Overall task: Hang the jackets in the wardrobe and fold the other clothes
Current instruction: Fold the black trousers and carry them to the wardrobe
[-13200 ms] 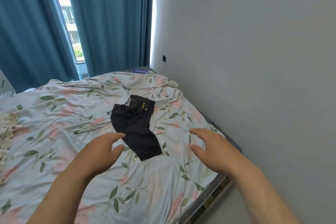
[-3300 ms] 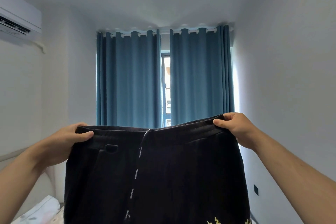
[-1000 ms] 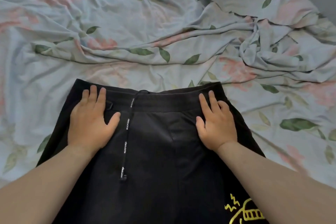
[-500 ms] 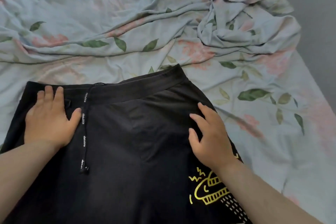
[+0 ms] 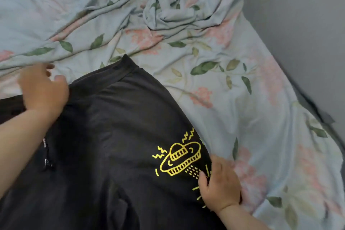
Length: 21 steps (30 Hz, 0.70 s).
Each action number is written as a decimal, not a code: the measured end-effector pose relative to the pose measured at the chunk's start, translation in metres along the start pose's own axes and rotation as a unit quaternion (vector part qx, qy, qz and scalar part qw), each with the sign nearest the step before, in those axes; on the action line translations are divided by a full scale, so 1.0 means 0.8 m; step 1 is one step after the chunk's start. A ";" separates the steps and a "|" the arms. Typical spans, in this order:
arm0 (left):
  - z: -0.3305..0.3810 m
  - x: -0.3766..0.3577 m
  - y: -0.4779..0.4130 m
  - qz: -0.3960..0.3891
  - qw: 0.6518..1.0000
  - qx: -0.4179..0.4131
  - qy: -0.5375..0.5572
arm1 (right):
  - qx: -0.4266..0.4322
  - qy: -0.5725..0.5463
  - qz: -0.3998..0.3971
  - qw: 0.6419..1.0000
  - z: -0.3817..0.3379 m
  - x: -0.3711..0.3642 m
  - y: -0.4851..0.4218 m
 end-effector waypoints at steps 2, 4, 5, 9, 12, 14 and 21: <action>0.088 -0.058 0.023 -0.068 0.996 -0.050 0.000 | 0.000 0.019 0.006 1.000 0.005 -0.005 0.001; 0.166 -0.129 0.053 -0.160 0.985 -0.039 0.044 | 0.012 0.026 0.005 1.000 0.003 -0.009 0.000; 0.182 -0.166 0.066 -0.208 0.976 -0.008 0.061 | 0.015 0.022 0.002 1.000 0.004 -0.011 0.000; 0.179 -0.211 0.077 -0.229 0.971 0.044 -0.054 | 0.016 -0.006 0.014 1.000 0.009 -0.014 -0.001; 0.166 -0.203 0.070 -0.204 0.978 0.038 -0.009 | 0.025 -0.027 0.030 0.999 0.007 -0.013 0.000; 0.158 -0.191 0.071 -0.199 0.977 0.056 0.056 | 0.010 -0.033 0.014 0.999 0.011 -0.010 0.002; 0.131 -0.118 0.067 -0.157 0.926 0.178 0.293 | -0.092 -0.201 -0.193 0.956 -0.021 0.017 0.024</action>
Point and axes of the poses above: each hand's wrist, its own y-axis away from the middle knuckle, its own x-axis out of the back of the hand, z = x × y, the point moved 10 cm from there along -y, towards the middle knuckle, and after that the axes turned 9 degrees about -x, right-handed, at the moved point
